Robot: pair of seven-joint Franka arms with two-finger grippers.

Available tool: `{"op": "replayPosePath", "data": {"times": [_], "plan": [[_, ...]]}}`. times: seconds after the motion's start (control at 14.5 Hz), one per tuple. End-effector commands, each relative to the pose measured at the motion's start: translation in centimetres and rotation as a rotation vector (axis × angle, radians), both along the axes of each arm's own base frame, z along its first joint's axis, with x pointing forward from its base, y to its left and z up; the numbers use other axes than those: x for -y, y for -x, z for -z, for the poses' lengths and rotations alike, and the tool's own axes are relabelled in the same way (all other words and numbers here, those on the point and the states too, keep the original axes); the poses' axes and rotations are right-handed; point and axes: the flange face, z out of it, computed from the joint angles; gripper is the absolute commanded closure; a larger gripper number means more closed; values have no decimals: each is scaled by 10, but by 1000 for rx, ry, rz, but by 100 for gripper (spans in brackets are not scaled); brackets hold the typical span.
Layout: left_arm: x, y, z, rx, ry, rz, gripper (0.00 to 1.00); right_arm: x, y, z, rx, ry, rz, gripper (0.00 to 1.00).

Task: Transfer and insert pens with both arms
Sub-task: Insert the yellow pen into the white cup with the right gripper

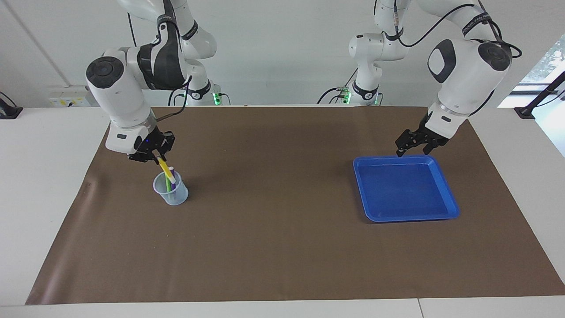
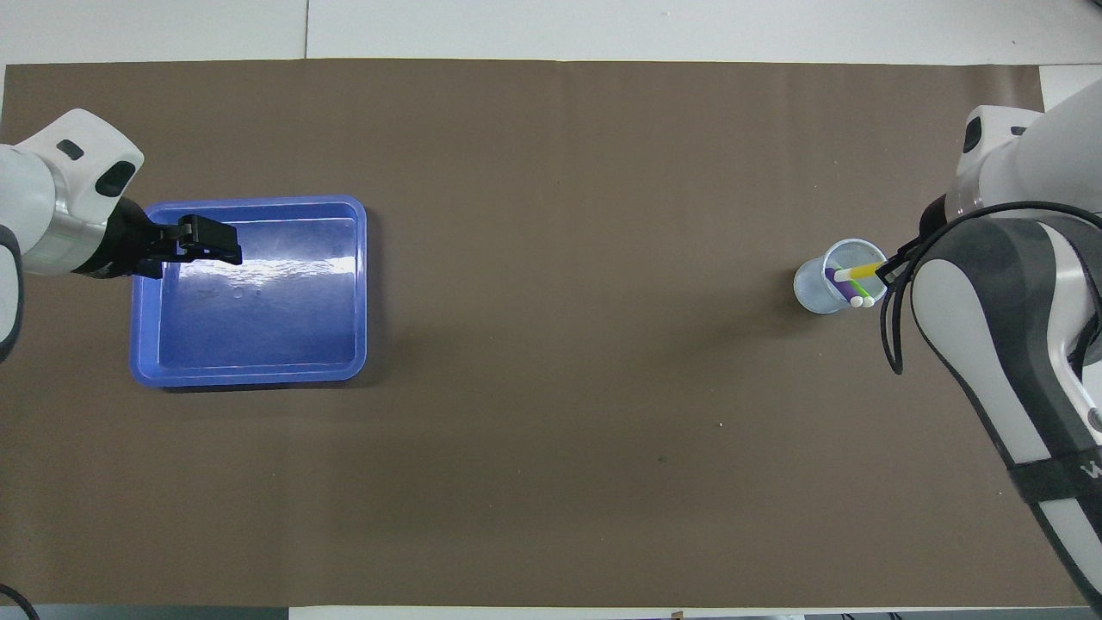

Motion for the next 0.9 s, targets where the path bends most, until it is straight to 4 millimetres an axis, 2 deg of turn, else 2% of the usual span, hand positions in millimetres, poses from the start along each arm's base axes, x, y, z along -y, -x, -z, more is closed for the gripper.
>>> {"op": "replayPosePath", "data": {"times": [0.0, 0.07, 0.14, 0.21, 0.34, 0.41, 0.62, 0.83], "plan": [[-16, 8, -21, -19, -32, 48, 0, 3, 12, 10, 22, 7, -28, 100], [-21, 9, -28, -26, -32, 51, 0, 2, 13, 10, 23, 7, -29, 99], [-27, 8, -39, -28, -33, 43, 0, 2, 13, 10, 23, 7, -29, 53], [-30, 8, -47, -35, -33, 48, 0, 2, 13, 9, 27, 1, -14, 3], [-31, 7, -63, -34, -32, 65, 0, 4, 9, 2, 26, -5, -12, 0], [-34, 7, -69, -35, -32, 62, 0, 2, 6, -10, 28, -6, -10, 0], [-37, 10, -79, -49, -32, 62, 0, -2, 6, -62, 49, -23, 35, 0], [-44, 16, -76, -76, -30, 76, 0, 1, 13, -114, 25, -22, 141, 0]]}}
